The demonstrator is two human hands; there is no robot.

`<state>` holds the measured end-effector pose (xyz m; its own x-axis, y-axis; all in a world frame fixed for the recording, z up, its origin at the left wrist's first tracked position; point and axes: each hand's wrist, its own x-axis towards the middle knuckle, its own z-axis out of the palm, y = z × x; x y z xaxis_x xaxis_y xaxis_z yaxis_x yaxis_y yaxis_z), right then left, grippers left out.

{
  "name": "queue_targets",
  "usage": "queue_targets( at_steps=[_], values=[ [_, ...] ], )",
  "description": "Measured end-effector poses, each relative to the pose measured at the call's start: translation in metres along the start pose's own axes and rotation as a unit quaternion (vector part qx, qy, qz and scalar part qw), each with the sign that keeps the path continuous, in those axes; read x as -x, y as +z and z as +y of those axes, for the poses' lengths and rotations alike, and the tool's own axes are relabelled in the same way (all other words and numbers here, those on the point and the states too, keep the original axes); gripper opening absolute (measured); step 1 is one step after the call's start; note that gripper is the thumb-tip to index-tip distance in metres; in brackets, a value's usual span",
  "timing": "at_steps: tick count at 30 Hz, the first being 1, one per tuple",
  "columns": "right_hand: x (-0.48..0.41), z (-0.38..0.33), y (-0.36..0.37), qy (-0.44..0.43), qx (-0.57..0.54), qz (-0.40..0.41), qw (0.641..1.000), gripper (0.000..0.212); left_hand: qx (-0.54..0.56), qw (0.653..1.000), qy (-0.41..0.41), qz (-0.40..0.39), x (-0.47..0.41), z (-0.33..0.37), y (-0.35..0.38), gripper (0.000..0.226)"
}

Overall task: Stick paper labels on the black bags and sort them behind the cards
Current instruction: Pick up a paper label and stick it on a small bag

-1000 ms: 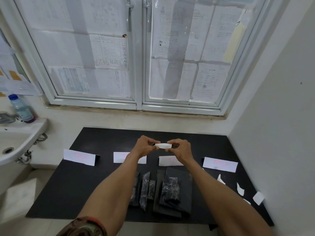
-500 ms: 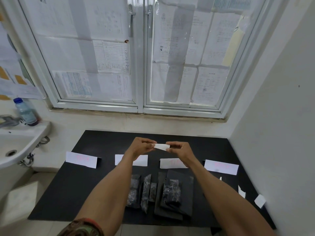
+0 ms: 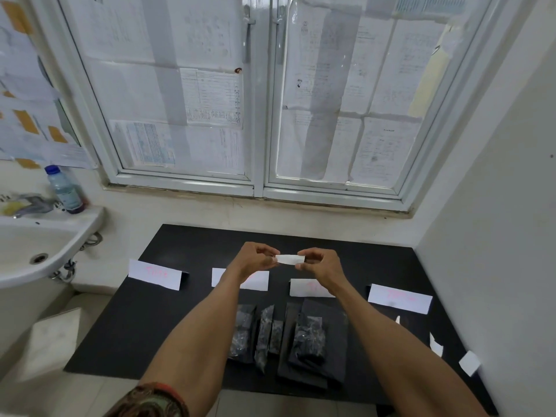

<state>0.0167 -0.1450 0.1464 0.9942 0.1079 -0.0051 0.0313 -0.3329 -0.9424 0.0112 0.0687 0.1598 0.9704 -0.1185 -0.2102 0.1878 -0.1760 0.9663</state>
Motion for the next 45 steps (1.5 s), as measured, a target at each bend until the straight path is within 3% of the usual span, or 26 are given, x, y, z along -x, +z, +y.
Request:
queue_targets(
  at_steps=[6,12,21,28,32,40,43,45],
  values=[
    [-0.005,0.0,0.009,-0.01,0.045,-0.014,0.999,0.029,-0.061,0.998,-0.01,0.018,0.001,-0.002,-0.003,0.024],
    [-0.01,0.003,0.026,0.015,0.057,-0.068,0.996,0.05,-0.074,0.994,-0.051,0.067,0.007,-0.018,-0.016,0.034],
    [-0.005,0.017,0.092,0.093,0.053,-0.143,0.984,0.02,-0.032,0.973,-0.131,0.186,0.024,-0.075,-0.056,0.019],
    [0.002,0.029,0.172,0.149,0.039,-0.204,0.967,0.03,0.06,0.947,-0.216,0.231,0.025,-0.114,-0.107,0.021],
    [0.006,0.034,0.23,0.157,0.087,-0.225,0.958,0.03,0.026,0.935,-0.25,0.252,0.02,-0.143,-0.142,0.021],
    [0.017,0.044,0.341,0.258,0.091,-0.194,0.942,0.019,0.013,0.93,-0.305,0.203,-0.003,-0.205,-0.195,0.022],
    [0.016,0.062,0.369,0.319,0.067,-0.161,0.932,0.037,0.005,0.936,-0.309,0.168,-0.012,-0.229,-0.199,0.021],
    [0.015,0.059,0.375,0.339,0.069,-0.148,0.926,0.034,-0.015,0.941,-0.308,0.137,-0.018,-0.245,-0.199,0.025]
  ],
)
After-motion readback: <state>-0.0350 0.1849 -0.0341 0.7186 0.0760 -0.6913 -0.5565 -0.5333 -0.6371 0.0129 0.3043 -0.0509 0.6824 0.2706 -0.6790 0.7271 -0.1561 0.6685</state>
